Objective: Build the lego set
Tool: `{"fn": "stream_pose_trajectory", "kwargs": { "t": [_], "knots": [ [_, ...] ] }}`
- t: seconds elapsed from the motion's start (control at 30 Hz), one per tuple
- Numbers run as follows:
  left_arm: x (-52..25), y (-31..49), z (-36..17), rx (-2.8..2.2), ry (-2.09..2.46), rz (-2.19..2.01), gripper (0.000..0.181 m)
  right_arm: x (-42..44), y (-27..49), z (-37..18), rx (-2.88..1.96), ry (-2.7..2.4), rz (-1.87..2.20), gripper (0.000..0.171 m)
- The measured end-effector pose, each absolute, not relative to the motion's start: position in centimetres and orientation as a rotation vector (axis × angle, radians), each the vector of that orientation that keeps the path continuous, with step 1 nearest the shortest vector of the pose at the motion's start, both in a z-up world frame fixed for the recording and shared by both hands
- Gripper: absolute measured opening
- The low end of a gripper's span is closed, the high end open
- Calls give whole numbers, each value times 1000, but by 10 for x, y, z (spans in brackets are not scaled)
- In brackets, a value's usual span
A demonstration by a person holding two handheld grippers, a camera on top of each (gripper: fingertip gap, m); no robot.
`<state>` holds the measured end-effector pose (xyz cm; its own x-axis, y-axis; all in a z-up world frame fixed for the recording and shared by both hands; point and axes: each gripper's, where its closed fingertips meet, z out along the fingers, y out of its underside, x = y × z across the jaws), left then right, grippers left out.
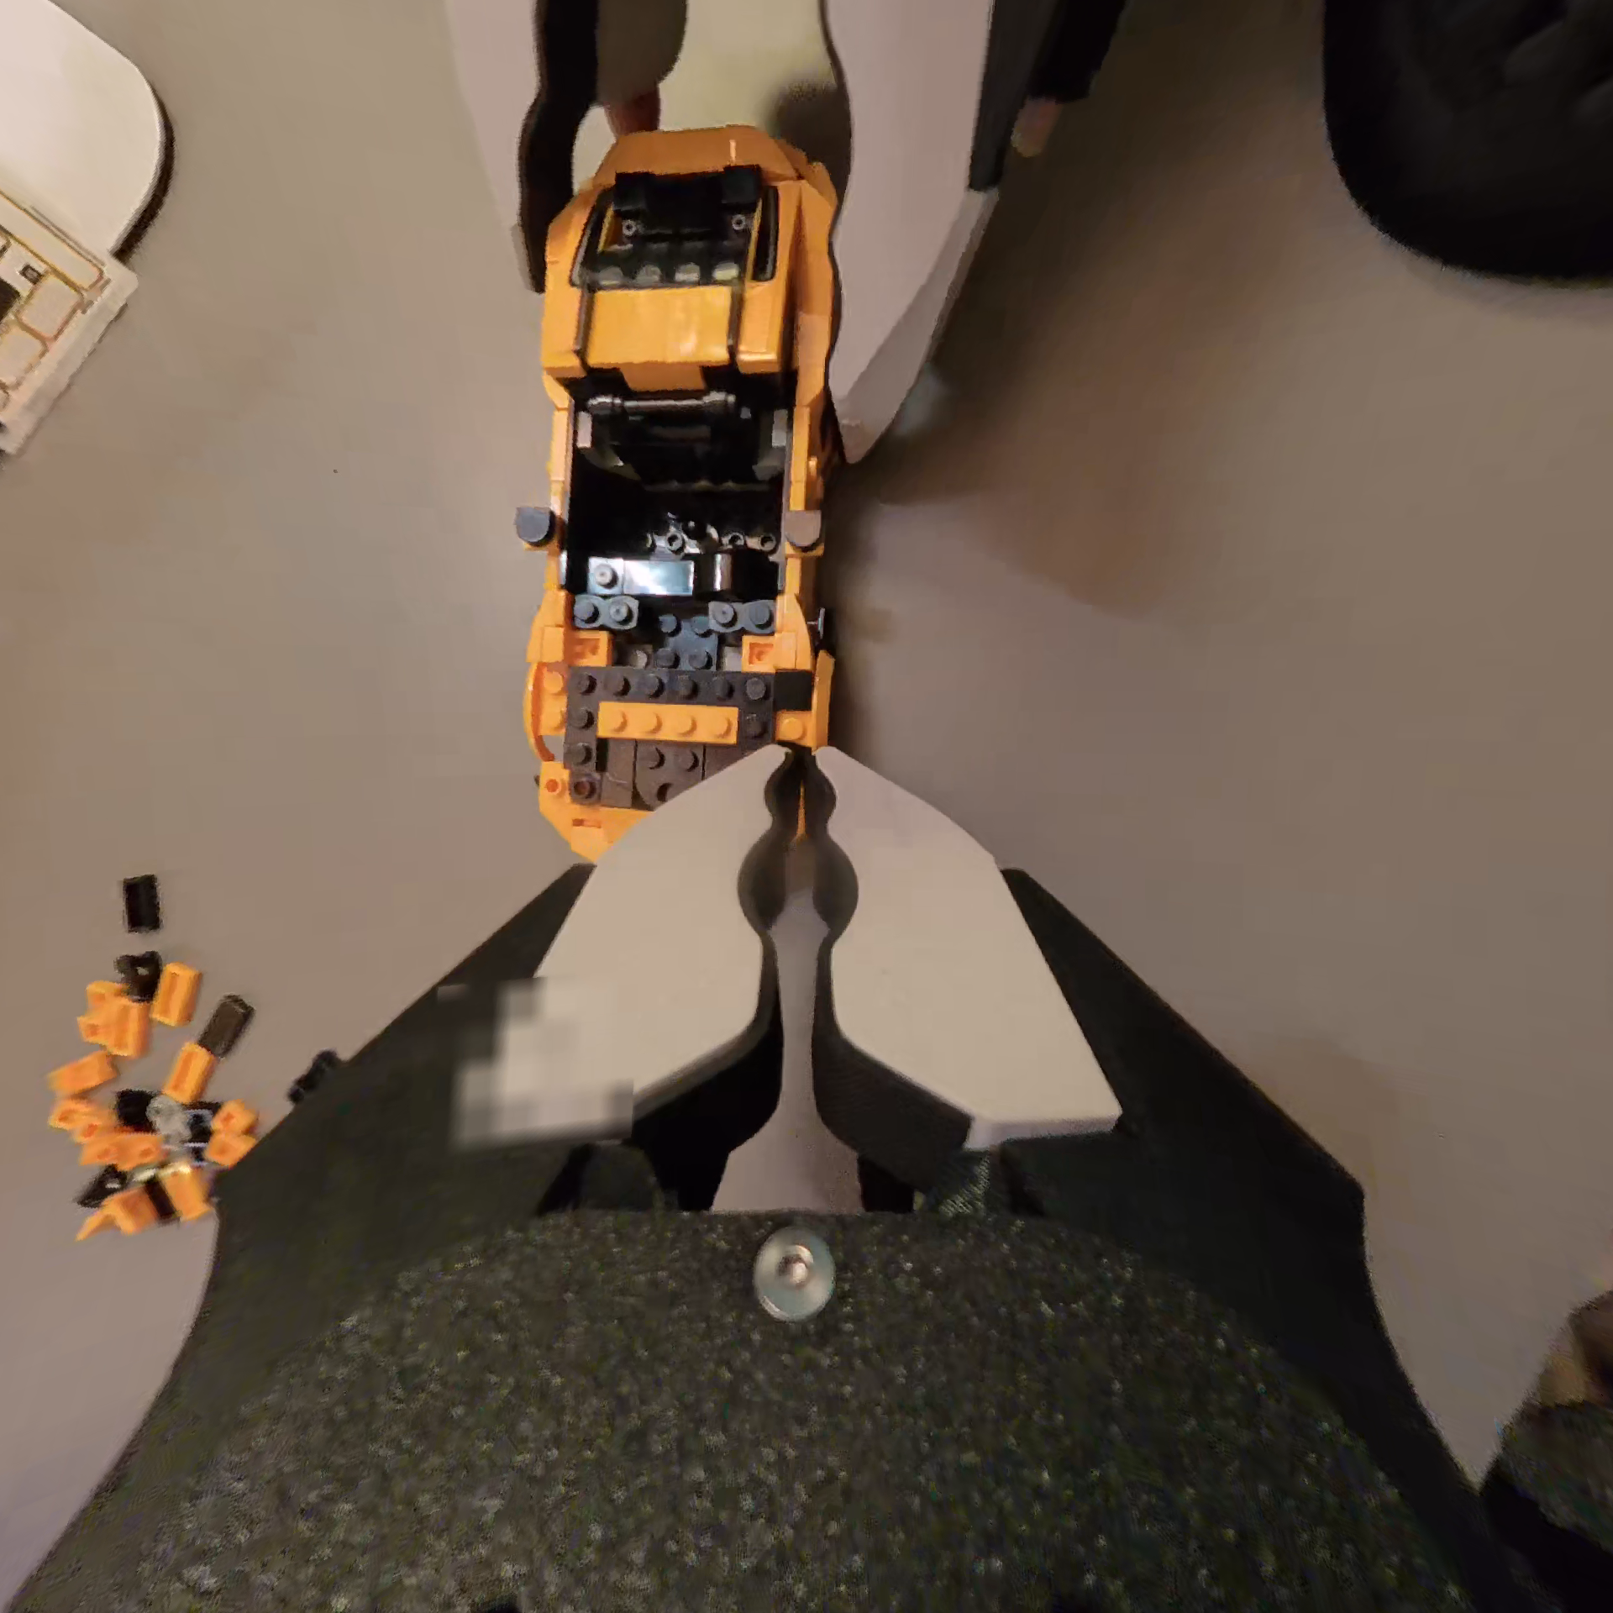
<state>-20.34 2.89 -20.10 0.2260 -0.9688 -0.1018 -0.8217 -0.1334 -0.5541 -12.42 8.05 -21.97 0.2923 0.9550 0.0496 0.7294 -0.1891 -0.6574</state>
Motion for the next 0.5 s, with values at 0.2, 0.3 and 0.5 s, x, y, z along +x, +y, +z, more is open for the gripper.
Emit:
{"fn": "stream_pose_trajectory", "kwargs": {
  "t": [0.2,0.3,0.5],
  "knots": [
    [-199,29,-193,-2290,1390,-673,0,-124,81,-220,-1987,-1498,505,84],
    [-198,31,-194,-2411,1287,-747,0,-124,80,-220,-1987,-1499,501,84],
    [-194,32,-195,-2507,1218,-768,0,-124,80,-220,-1986,-1497,501,84]
  ]
}}
